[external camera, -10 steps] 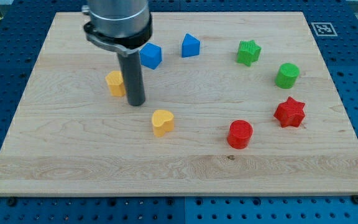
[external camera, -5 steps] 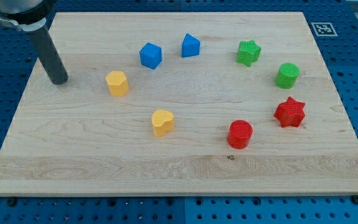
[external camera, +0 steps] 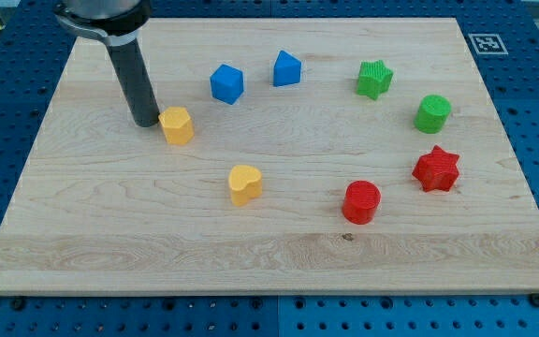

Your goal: Push the yellow hexagon slightly right

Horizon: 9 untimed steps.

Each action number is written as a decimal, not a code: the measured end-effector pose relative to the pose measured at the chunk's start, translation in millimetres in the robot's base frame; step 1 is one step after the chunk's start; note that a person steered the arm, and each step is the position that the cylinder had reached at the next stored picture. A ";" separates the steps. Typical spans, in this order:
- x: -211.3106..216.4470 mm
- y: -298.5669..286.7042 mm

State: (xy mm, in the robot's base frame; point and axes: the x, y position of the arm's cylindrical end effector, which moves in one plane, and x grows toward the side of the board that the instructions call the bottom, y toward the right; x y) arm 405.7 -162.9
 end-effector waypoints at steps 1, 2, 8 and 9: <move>12.5 0.0; 16.1 0.0; 5.9 72.1; 5.6 68.5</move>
